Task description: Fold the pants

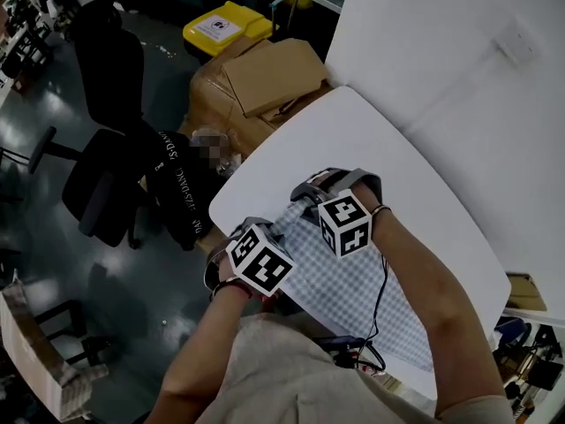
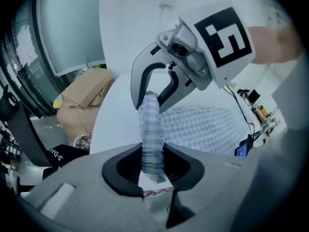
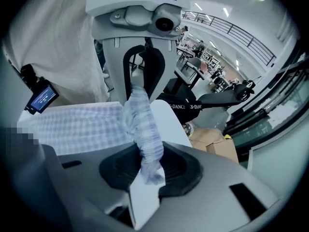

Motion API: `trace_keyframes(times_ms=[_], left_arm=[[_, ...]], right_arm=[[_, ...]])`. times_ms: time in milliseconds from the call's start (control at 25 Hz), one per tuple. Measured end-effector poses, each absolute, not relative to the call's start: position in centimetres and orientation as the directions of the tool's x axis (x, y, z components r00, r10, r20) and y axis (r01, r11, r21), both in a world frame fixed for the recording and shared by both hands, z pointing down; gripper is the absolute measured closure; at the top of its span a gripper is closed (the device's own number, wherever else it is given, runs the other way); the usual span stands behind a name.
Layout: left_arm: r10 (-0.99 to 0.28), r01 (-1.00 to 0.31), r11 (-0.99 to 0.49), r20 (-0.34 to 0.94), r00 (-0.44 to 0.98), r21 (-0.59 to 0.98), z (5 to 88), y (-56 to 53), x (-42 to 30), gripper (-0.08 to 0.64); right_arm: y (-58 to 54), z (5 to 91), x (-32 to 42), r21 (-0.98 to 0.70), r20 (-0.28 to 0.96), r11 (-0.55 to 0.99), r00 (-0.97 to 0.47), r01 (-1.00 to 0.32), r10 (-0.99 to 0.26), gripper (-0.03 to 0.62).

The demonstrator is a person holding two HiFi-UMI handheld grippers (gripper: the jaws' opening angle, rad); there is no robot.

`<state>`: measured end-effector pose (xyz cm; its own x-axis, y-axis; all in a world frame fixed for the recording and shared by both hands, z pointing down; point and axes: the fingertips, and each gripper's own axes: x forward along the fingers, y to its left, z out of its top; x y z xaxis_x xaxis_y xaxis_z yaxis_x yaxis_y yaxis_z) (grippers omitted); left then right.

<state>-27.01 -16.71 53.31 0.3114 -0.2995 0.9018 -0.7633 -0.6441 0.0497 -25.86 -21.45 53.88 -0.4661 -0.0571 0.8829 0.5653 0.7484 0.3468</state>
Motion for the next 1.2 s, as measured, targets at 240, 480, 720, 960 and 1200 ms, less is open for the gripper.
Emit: trace_keyframes(times_ms=[240, 480, 720, 960, 1200], left_arm=[[-0.311, -0.704, -0.711, 0.896, 0.318, 0.003, 50.1, -12.7, -19.0, 0.456], [-0.328, -0.657, -0.753, 0.886, 0.327, -0.036, 47.6, -8.2, -10.2, 0.456], [-0.334, -0.608, -0.792, 0.869, 0.365, -0.049, 44.2, -3.0, -2.2, 0.456], [-0.29, -0.524, -0.851, 0.852, 0.436, -0.021, 41.7, 3.0, 7.4, 0.456], [-0.176, -0.425, -0.903, 0.845, 0.505, 0.065, 42.4, 8.7, 16.6, 0.456]], right_arm=[[-17.5, 50.9, -17.8, 0.407, 0.848, 0.775, -0.514, 0.483, -0.125, 0.486], [-13.1, 48.5, -9.0, 0.443, 0.829, 0.793, -0.528, 0.419, -0.184, 0.485], [-7.9, 45.3, -1.0, 0.469, 0.811, 0.808, -0.537, 0.357, -0.233, 0.485], [-2.0, 43.0, 8.4, 0.473, 0.799, 0.835, -0.537, 0.282, -0.272, 0.483], [3.9, 43.6, 18.3, 0.443, 0.821, 0.871, -0.485, 0.212, -0.3, 0.483]])
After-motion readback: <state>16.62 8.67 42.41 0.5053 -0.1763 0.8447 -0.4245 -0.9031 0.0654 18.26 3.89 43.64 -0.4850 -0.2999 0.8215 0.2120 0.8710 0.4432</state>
